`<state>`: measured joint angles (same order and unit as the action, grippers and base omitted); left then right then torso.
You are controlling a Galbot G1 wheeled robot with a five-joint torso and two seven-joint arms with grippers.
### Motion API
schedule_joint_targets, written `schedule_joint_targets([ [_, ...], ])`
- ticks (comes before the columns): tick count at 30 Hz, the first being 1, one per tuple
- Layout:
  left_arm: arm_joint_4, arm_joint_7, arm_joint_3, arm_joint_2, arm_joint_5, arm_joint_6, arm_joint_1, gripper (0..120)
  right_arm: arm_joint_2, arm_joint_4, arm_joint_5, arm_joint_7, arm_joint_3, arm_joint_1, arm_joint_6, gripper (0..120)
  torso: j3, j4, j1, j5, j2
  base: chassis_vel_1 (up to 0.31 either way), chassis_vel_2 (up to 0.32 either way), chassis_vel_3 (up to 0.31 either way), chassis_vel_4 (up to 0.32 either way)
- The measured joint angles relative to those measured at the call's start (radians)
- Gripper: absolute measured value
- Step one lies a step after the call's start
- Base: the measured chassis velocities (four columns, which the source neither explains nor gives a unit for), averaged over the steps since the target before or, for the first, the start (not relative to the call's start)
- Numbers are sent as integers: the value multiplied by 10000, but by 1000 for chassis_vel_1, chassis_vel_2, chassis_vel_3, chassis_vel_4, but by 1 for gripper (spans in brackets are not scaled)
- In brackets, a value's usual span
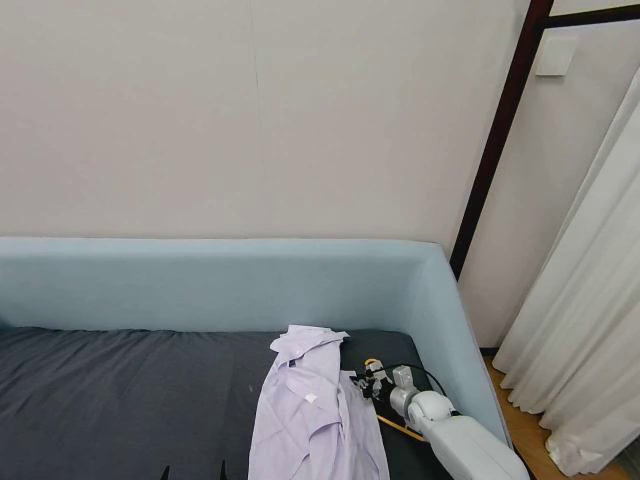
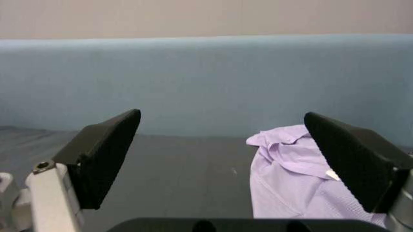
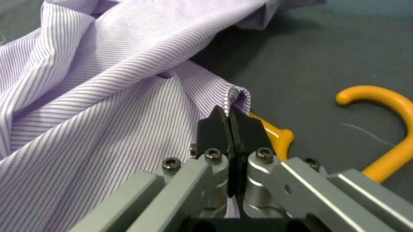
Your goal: Pick up the clothes from the sofa and hang them on the clothes hanger.
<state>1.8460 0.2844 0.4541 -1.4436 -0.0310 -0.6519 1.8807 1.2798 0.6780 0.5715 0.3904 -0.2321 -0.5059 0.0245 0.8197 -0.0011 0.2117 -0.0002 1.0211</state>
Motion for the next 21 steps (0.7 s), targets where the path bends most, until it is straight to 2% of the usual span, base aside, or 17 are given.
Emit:
schedule_joint_targets([
  [6,16,7,-22,1,23,0,-67,100,-263,444,61,-23,-96,-27,4,0,0,0,0,-1,0,0,0,0,0],
  [10,58,22,-40,66,86,26,-127,100,-647,1320,-16,-342,-100,-165,-93,0,1,0,0,0,0,0,0,0,0],
  [13,262,25,-20,261,324,117,-195,100,-1444,3653,-150,-1059,-17,-442,-395,0,1,-3,1,2,-1,0,0,0,0],
  [15,414,29,30,403,540,176,-221,100,-1940,5248,-296,-1379,101,-485,-427,0,-1,4,0,0,2,0,0,0,0],
  [16,414,29,30,403,540,176,-221,100,-1940,5248,-296,-1379,101,-485,-427,0,-1,4,0,0,2,0,0,0,0],
  [18,518,31,69,487,690,240,-241,100,-2302,6156,-388,-1529,140,-429,-429,0,-1,1,0,-1,2,0,0,0,0],
  [19,646,36,124,580,811,309,-274,100,-2733,7150,-446,-1730,128,-272,-429,0,-1,-1,0,-1,2,0,0,0,0],
  [21,812,36,197,683,1007,413,-353,100,-3194,8120,-531,-1843,47,11,-402,0,0,-3,0,2,2,0,0,0,0],
])
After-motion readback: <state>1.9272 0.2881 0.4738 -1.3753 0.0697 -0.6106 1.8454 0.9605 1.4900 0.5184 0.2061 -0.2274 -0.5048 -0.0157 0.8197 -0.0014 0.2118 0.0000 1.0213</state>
